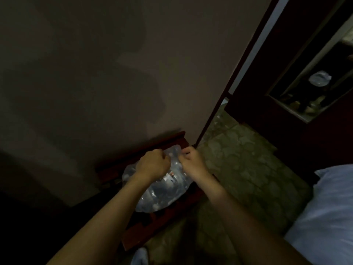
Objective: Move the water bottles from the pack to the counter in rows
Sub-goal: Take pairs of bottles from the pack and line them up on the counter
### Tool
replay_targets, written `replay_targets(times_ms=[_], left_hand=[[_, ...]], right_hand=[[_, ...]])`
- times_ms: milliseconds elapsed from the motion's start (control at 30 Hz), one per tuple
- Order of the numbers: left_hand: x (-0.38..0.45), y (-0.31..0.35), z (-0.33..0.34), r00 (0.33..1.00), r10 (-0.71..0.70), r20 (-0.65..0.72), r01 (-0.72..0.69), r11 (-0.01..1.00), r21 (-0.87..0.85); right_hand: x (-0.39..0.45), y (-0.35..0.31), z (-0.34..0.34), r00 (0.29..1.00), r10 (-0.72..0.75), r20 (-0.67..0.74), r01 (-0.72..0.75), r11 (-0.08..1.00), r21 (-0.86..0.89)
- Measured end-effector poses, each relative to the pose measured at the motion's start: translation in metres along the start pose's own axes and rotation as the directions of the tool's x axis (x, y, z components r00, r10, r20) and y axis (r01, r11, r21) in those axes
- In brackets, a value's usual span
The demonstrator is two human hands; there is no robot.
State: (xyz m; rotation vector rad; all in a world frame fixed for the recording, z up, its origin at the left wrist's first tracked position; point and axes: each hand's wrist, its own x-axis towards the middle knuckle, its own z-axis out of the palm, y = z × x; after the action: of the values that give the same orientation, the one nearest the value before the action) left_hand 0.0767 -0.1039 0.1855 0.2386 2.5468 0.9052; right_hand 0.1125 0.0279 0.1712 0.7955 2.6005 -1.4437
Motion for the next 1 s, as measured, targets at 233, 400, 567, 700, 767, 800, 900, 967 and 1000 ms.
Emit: replay_targets(times_ms=[233,400,567,700,767,800,900,967,1000], left_hand=[[0.051,-0.042,0.049,0.982,-0.131,0.138,0.139,0.989,-0.050],[0.078,-0.057,0.075,0.944,-0.264,0.197,0.290,0.950,-0.119],[0.107,-0.060,0.096,0.898,-0.385,0.215,0.423,0.889,-0.177],[0.133,-0.058,0.123,0.863,-0.422,0.280,0.480,0.857,-0.189],[0.146,-0.060,0.140,0.832,-0.447,0.329,0.512,0.847,-0.145],[0.152,-0.063,0.150,0.819,-0.461,0.342,0.526,0.841,-0.128],[0.167,-0.076,0.174,0.789,-0.497,0.362,0.565,0.817,-0.110],[0.170,-0.087,0.185,0.766,-0.521,0.377,0.593,0.799,-0.101],[0.171,-0.093,0.190,0.749,-0.548,0.371,0.616,0.783,-0.086]], right_hand=[[0.051,0.036,0.030,0.973,0.126,0.194,-0.103,0.987,-0.125],[0.092,0.068,0.049,0.914,0.210,0.346,-0.110,0.952,-0.286],[0.130,0.093,0.058,0.841,0.243,0.483,-0.053,0.926,-0.374],[0.163,0.118,0.070,0.783,0.267,0.562,-0.002,0.904,-0.427],[0.175,0.132,0.079,0.742,0.301,0.599,0.010,0.888,-0.460],[0.178,0.139,0.084,0.724,0.320,0.611,0.018,0.876,-0.481],[0.190,0.160,0.100,0.706,0.342,0.620,0.057,0.845,-0.531],[0.199,0.170,0.112,0.711,0.368,0.600,0.045,0.827,-0.561],[0.203,0.174,0.118,0.713,0.388,0.585,0.026,0.818,-0.575]])
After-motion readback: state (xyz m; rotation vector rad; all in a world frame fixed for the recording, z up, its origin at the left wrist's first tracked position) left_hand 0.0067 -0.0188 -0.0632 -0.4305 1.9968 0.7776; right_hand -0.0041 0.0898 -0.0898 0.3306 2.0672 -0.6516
